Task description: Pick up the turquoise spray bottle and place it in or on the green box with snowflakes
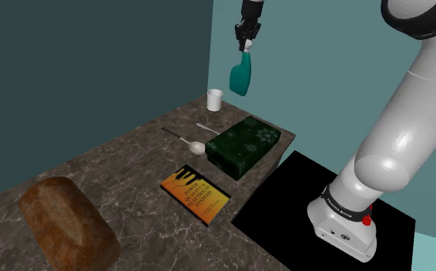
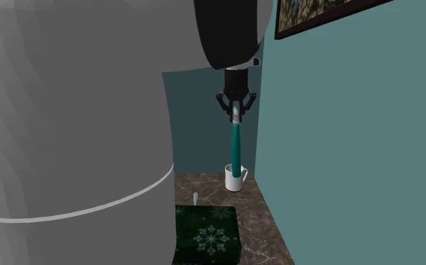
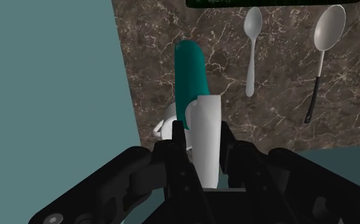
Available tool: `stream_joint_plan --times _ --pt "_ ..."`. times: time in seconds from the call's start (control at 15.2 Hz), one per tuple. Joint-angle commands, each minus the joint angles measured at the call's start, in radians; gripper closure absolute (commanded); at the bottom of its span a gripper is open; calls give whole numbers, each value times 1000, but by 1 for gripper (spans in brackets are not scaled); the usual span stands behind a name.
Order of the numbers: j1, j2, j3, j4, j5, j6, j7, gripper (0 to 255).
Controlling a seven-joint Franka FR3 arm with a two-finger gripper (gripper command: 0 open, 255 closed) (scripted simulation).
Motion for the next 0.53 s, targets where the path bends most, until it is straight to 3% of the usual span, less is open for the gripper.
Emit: stream_joint_plan --times 0.0,0.46 --pt "0 2 0 21 0 -19 1 255" --pt "49 -232 51 -164 -44 -67 102 255"
